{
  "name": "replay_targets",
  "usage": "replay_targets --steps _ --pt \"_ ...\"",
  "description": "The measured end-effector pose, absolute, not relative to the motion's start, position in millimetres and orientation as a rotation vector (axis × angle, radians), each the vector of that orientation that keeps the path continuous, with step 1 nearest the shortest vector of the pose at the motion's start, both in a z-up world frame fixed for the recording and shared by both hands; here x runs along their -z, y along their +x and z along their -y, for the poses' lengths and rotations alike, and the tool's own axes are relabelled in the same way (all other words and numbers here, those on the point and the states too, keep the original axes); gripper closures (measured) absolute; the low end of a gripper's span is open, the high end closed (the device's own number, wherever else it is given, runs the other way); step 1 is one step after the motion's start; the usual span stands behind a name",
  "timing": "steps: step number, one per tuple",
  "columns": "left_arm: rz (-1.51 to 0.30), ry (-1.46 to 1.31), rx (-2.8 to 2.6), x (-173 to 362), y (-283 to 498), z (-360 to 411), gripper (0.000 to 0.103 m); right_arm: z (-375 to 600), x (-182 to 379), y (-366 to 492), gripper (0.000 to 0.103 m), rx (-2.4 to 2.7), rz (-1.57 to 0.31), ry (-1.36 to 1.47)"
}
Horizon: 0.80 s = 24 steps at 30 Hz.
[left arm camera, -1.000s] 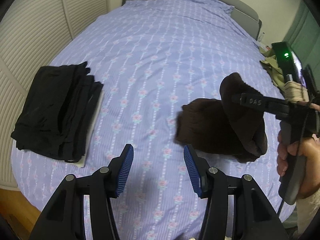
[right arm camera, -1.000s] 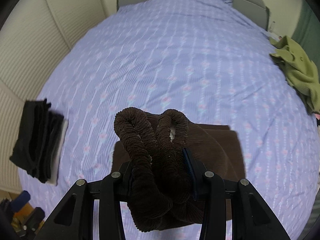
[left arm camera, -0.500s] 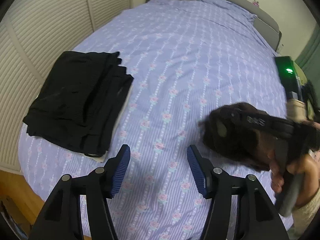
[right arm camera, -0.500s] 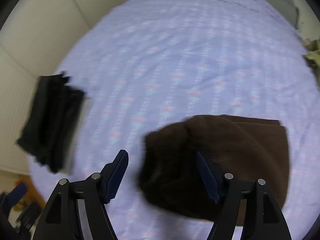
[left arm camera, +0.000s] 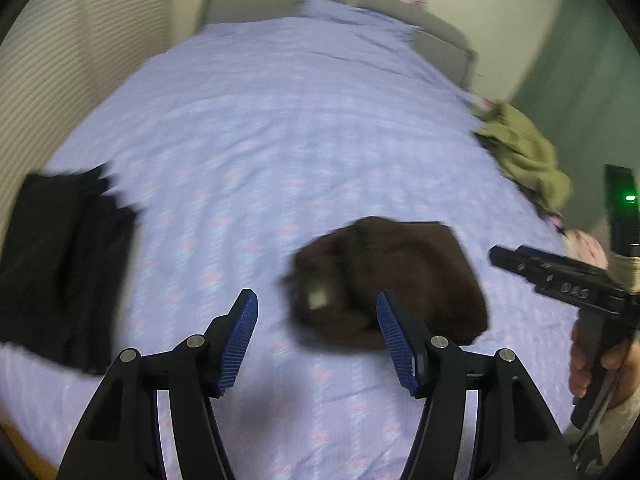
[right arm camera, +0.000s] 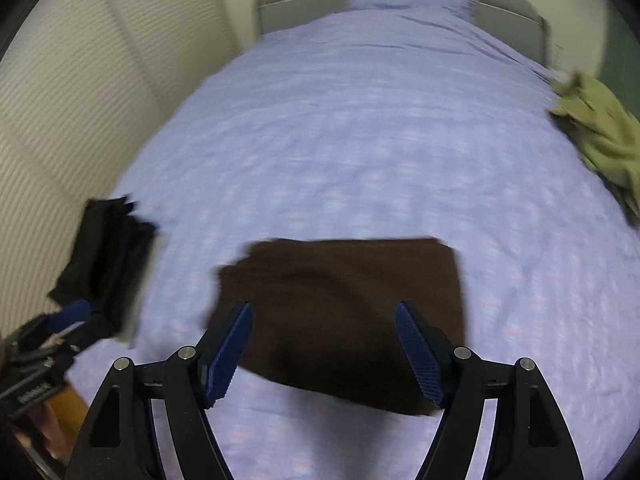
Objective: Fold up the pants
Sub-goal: 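Lay the folded brown pants down and open the right tool, then grasp the waistband of the folded pants with the left tool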
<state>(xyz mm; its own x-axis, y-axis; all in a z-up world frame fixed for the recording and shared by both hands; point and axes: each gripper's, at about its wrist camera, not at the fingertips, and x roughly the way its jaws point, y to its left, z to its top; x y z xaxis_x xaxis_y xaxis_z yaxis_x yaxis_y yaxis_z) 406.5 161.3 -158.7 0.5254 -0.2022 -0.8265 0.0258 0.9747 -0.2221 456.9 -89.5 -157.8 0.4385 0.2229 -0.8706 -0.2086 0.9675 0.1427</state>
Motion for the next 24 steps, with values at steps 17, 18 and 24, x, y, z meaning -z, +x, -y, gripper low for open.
replay_targets --steps 17,18,24 --pt "-1.260 -0.317 0.221 244.3 507.7 -110.0 0.067 163.6 207.7 459.4 0.028 -0.131 -1.169 0.184" --pt "-1.281 -0.331 0.212 249.1 508.5 -110.1 0.067 163.1 210.1 460.2 0.028 -0.135 -1.174 0.186" --pt "-1.377 -0.402 0.164 268.3 507.7 -108.7 0.073 156.5 212.2 459.8 0.028 -0.175 -1.185 0.168"
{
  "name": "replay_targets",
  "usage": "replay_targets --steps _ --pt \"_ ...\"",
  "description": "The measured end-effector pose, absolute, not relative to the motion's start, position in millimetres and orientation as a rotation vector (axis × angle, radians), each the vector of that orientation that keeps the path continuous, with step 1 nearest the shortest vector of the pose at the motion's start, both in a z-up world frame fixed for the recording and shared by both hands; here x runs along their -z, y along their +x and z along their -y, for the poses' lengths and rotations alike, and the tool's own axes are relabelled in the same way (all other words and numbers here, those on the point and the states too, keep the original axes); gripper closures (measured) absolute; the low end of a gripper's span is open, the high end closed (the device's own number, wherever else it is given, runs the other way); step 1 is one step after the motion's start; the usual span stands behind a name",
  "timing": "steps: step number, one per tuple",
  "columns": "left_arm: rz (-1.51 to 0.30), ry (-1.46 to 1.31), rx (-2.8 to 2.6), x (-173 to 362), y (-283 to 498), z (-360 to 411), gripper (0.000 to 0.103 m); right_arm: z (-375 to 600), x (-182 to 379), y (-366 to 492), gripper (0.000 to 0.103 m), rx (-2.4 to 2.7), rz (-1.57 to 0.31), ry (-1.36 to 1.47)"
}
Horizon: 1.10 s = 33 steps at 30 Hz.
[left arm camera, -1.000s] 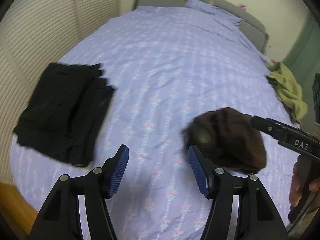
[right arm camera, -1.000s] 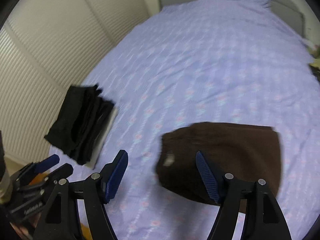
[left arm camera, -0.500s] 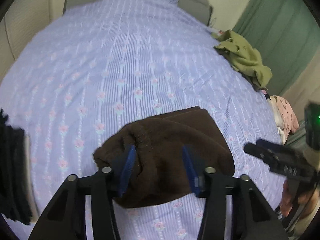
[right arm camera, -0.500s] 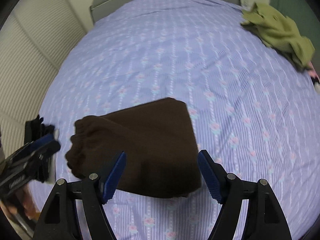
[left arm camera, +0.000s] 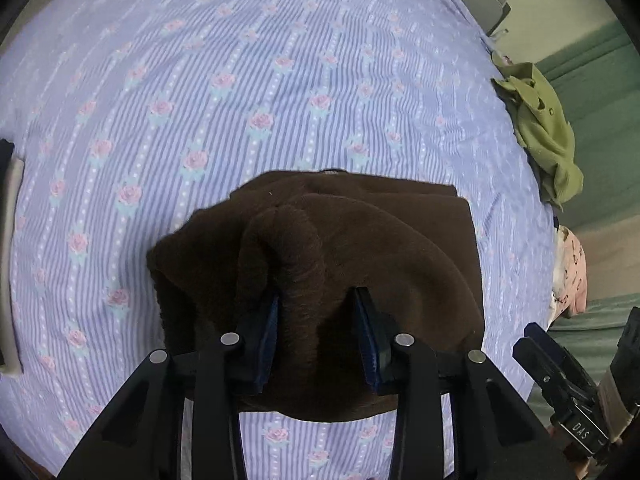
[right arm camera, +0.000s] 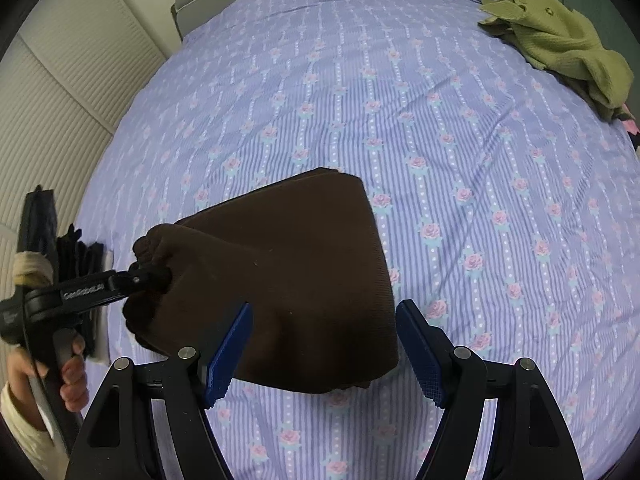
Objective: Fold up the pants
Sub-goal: 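Grasp the waistband of the folded pants with the left tool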
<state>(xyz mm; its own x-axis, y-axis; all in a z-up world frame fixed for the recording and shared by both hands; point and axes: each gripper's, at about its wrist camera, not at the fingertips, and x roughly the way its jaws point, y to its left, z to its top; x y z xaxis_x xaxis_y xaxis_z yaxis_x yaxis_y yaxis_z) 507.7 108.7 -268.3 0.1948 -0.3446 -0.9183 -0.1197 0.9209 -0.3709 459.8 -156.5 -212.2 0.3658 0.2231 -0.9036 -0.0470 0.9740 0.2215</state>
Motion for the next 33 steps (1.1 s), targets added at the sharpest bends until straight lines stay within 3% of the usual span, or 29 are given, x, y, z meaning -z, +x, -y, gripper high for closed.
replay_targets --steps 1,2,9,15,18,20,22,26,28,33 --pt "-1.356 -0.399 0.171 264.3 505.2 -108.7 0.082 155.3 212.3 459.6 0.028 -0.181 -1.185 0.163" --pt "-1.331 -0.410 0.191 258.2 502.5 -108.9 0.084 154.1 211.5 459.2 0.028 -0.188 -1.183 0.156" --pt "-1.081 -0.459 0.233 186.4 456.5 -135.0 0.085 152.9 199.5 457.7 0.028 -0.223 -1.145 0.168" --pt "-1.195 -0.416 0.089 241.0 442.9 -168.4 0.082 137.7 202.1 455.7 0.028 -0.246 -1.150 0.122" --pt "-1.240 -0.383 0.038 266.1 439.7 -171.4 0.072 127.1 207.5 453.5 0.028 -0.253 -1.164 0.082" --pt "-1.243 -0.370 -0.015 273.5 438.6 -172.9 0.047 121.6 210.2 451.4 0.028 -0.263 -1.173 0.063" --pt "-1.248 -0.378 -0.035 280.7 439.4 -176.9 0.037 119.6 210.9 449.5 0.028 -0.266 -1.178 0.056" --pt "-1.285 -0.475 -0.024 303.7 441.7 -184.5 0.029 117.8 214.0 448.8 0.028 -0.249 -1.191 0.033" --pt "-1.296 -0.523 -0.003 314.3 442.7 -185.2 0.030 114.9 215.7 448.8 0.028 -0.243 -1.195 0.012" --pt "-1.243 -0.607 0.055 302.7 436.4 -187.3 0.064 107.2 222.5 449.5 0.028 -0.251 -1.202 -0.021"
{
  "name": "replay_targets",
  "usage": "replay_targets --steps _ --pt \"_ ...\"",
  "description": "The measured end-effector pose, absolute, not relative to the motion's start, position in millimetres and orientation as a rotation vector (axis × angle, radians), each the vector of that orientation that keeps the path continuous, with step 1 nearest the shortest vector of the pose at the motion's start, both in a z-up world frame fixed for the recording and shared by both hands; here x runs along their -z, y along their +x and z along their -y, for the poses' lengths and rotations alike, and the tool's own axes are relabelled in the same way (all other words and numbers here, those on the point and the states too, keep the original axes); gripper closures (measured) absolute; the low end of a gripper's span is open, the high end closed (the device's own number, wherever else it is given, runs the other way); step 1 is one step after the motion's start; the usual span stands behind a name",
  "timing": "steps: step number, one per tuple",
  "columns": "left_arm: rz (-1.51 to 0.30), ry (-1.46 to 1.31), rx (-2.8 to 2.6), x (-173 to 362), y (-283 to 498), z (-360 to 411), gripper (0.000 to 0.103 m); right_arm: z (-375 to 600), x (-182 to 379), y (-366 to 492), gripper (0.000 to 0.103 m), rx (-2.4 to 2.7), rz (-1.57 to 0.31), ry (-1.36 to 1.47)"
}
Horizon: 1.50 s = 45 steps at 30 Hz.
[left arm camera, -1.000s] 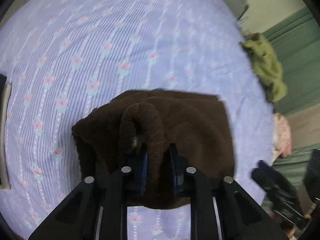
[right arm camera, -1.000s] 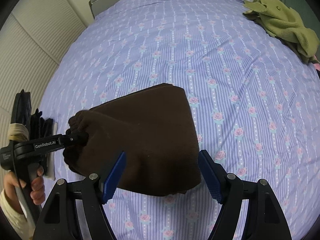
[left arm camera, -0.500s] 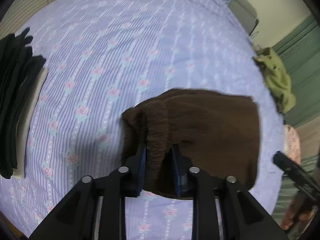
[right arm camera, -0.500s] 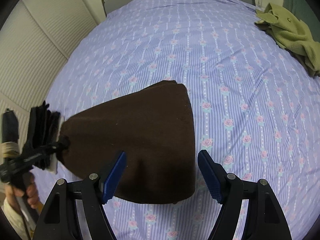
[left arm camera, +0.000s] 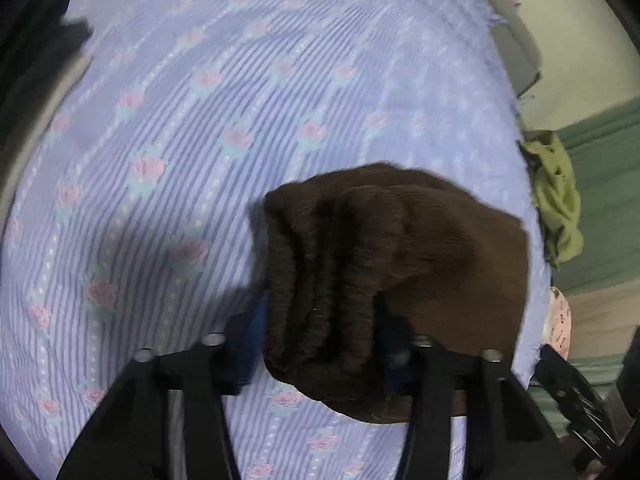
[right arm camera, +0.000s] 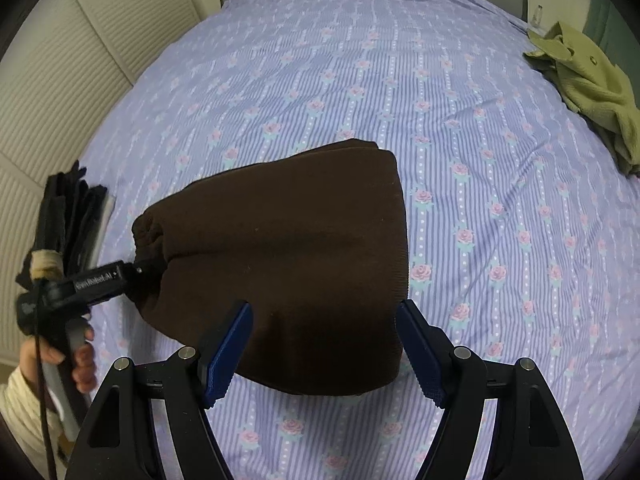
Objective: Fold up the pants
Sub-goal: 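Grasp the waistband of the folded pants with the left tool, then lift the folded pants with the left tool while the right tool grips the other side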
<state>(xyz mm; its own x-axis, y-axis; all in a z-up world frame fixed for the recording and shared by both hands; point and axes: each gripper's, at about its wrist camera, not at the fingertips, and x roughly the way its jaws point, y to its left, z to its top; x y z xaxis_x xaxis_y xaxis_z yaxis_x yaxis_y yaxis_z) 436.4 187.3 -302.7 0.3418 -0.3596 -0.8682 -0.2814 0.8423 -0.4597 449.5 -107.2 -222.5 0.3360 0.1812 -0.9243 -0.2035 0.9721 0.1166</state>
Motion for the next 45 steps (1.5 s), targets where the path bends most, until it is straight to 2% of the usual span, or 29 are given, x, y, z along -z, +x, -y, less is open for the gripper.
replay_targets --steps 2,5,9,13,14,18,20,23,36,39,45 --pt "-1.174 -0.555 0.109 276.6 434.7 -180.0 0.068 112.7 222.7 450.3 0.028 -0.242 -1.195 0.004" --pt "-1.054 -0.416 0.211 243.7 438.9 -162.7 0.068 129.1 222.5 452.2 0.028 -0.214 -1.171 0.061" --pt "-1.191 -0.395 0.136 288.6 459.3 -167.9 0.064 147.4 228.4 458.8 0.028 -0.146 -1.176 0.103" --pt "-1.212 -0.463 0.089 303.9 454.1 -179.0 0.034 139.6 234.6 463.8 0.028 -0.101 -1.164 -0.011" --pt "-1.224 -0.488 0.079 304.8 453.5 -181.8 0.030 135.0 234.5 463.9 0.028 -0.118 -1.151 -0.033" --pt "-1.256 -0.585 0.087 301.0 446.3 -190.4 0.030 123.9 234.6 466.3 0.028 -0.152 -1.111 -0.069" --pt "-1.255 -0.586 0.086 300.8 444.8 -189.8 0.022 125.0 237.0 469.9 0.028 -0.173 -1.117 -0.038" --pt "-1.274 -0.597 0.078 311.5 446.8 -190.5 0.016 131.2 243.4 476.4 0.028 -0.175 -1.130 0.000" --pt "-1.272 -0.687 0.088 337.2 445.6 -188.9 0.008 142.7 287.6 491.2 0.028 -0.174 -1.183 0.058" --pt "-1.268 -0.699 0.091 340.8 447.6 -187.6 0.008 146.4 296.2 495.2 0.016 -0.166 -1.179 0.070" --pt "-1.262 -0.733 0.097 351.7 451.5 -183.8 0.004 153.6 316.8 505.5 0.010 -0.171 -1.200 0.097"
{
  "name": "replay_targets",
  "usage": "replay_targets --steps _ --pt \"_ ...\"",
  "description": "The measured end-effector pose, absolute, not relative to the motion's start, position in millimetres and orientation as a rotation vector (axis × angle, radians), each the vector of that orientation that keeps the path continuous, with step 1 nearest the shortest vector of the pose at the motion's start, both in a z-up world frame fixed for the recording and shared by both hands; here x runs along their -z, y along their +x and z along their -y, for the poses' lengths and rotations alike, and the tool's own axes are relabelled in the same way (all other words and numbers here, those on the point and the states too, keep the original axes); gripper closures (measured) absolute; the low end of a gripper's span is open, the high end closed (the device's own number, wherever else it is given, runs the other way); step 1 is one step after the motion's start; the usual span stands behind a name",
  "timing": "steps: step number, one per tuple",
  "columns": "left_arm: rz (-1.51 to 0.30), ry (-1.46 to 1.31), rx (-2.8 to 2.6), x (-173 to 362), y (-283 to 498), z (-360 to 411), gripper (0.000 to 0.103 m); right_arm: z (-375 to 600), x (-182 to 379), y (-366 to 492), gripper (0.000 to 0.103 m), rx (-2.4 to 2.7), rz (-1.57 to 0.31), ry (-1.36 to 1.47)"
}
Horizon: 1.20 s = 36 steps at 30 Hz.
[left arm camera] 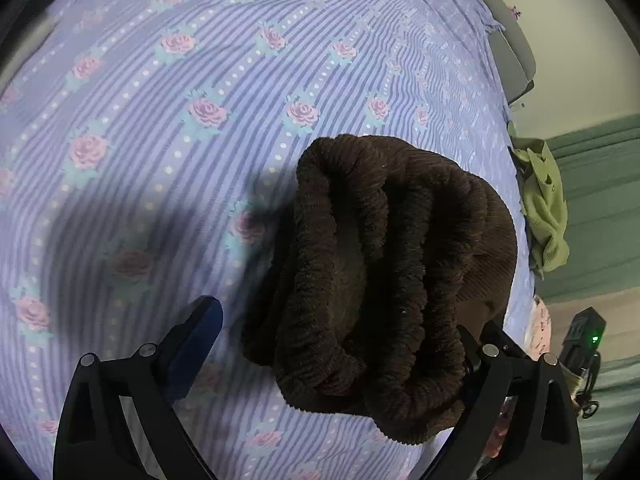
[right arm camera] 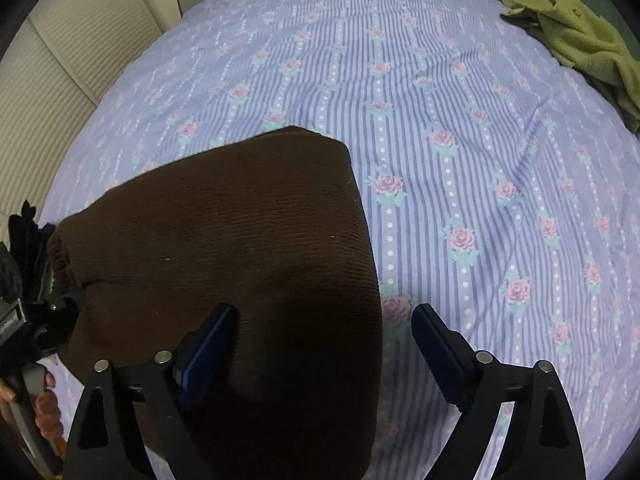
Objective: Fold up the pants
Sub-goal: 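Lift the folded pants with the left tool while the right tool grips the other side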
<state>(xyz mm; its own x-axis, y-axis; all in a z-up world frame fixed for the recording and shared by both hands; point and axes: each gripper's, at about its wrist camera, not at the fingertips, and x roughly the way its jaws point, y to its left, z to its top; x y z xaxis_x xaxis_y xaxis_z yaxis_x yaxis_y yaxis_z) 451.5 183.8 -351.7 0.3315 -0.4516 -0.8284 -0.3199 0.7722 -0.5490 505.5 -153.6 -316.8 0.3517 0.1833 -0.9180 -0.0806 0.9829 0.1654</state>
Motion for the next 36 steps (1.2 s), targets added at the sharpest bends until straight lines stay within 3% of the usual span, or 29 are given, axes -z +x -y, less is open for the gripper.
replay_targets --steps 13,15,17,20,23,26,29,36 --pt "-1.176 -0.869 0.091 368.1 454.1 -173.3 0.004 164.7 357.0 526.7 0.009 -0.224 -1.276 0.314" --pt "-1.158 -0.919 0.077 368.6 451.1 -171.1 0.007 167.2 359.4 528.9 0.009 -0.234 -1.281 0.336" --pt "-1.150 -0.971 0.079 367.5 448.0 -171.4 0.016 166.9 361.4 531.2 0.010 -0.227 -1.286 0.353" --pt "-1.151 -0.948 0.095 356.4 446.2 -171.4 0.032 165.8 359.7 531.9 0.019 -0.226 -1.288 0.381" --pt "-1.161 -0.874 0.127 339.2 449.3 -169.0 0.043 164.0 353.4 531.5 0.037 -0.249 -1.289 0.396" --pt "-1.157 -0.803 0.137 321.5 450.5 -165.8 0.047 161.9 338.7 530.7 0.058 -0.261 -1.279 0.413" --pt "-1.126 -0.740 0.154 296.4 445.8 -161.2 0.049 156.8 315.5 521.9 0.064 -0.257 -1.243 0.384" --pt "-1.031 -0.644 0.230 229.4 416.2 -154.3 0.049 153.7 243.4 479.2 0.065 -0.278 -1.115 0.294"
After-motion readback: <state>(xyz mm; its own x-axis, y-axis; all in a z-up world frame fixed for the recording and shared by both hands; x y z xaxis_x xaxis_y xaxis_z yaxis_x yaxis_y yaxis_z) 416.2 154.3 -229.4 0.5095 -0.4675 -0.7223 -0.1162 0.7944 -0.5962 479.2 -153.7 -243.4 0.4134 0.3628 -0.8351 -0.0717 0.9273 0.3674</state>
